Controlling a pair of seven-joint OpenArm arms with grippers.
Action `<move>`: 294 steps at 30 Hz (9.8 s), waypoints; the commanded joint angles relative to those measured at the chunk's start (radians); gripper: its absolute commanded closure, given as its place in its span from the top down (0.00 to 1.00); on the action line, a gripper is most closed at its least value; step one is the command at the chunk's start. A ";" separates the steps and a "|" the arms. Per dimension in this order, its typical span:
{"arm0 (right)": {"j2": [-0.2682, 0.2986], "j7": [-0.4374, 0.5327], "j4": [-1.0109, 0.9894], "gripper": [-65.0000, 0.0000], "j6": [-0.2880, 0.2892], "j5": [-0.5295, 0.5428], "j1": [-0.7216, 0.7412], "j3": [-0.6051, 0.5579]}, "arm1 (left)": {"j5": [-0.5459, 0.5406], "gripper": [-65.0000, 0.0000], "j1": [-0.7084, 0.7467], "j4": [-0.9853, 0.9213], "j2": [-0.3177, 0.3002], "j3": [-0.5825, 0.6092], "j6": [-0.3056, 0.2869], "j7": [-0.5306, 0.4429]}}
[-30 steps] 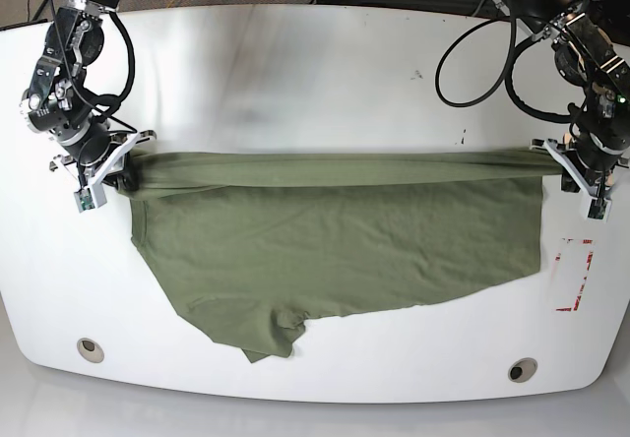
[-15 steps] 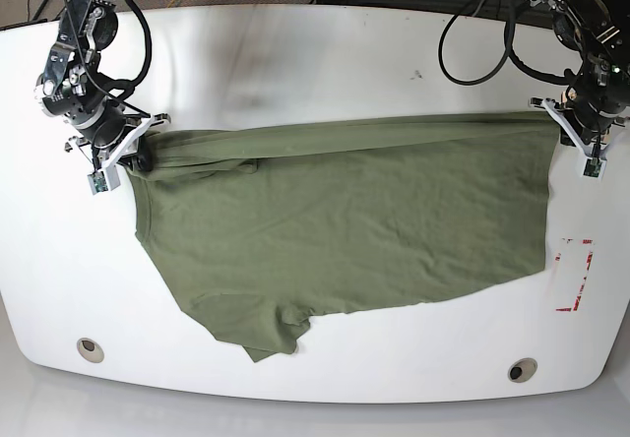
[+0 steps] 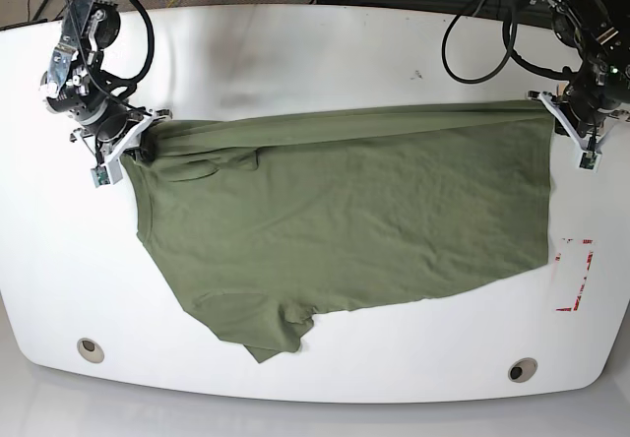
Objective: Layout the t-shirt on the table in an organized manner, then fold the t-shirt properly
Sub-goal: 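Release the shirt edge and regrasp nearby fabric with both grippers, then pull the held shirt edge toward the robot with both grippers, then open both grippers and regrasp the shirt edge corners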
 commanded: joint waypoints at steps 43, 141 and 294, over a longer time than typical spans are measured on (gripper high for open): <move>-0.034 -0.074 0.187 0.91 -0.001 -0.229 0.098 0.018 | 0.018 0.78 -0.232 0.021 -0.125 -0.005 0.006 -0.009; -0.117 0.100 -0.132 0.24 0.068 -0.229 0.047 0.070 | 0.024 0.00 0.070 -0.189 -0.062 0.090 0.006 -0.161; -0.247 0.054 0.250 0.75 0.068 -0.229 -0.284 0.179 | 0.024 0.00 0.259 0.071 -0.062 0.152 0.006 -0.016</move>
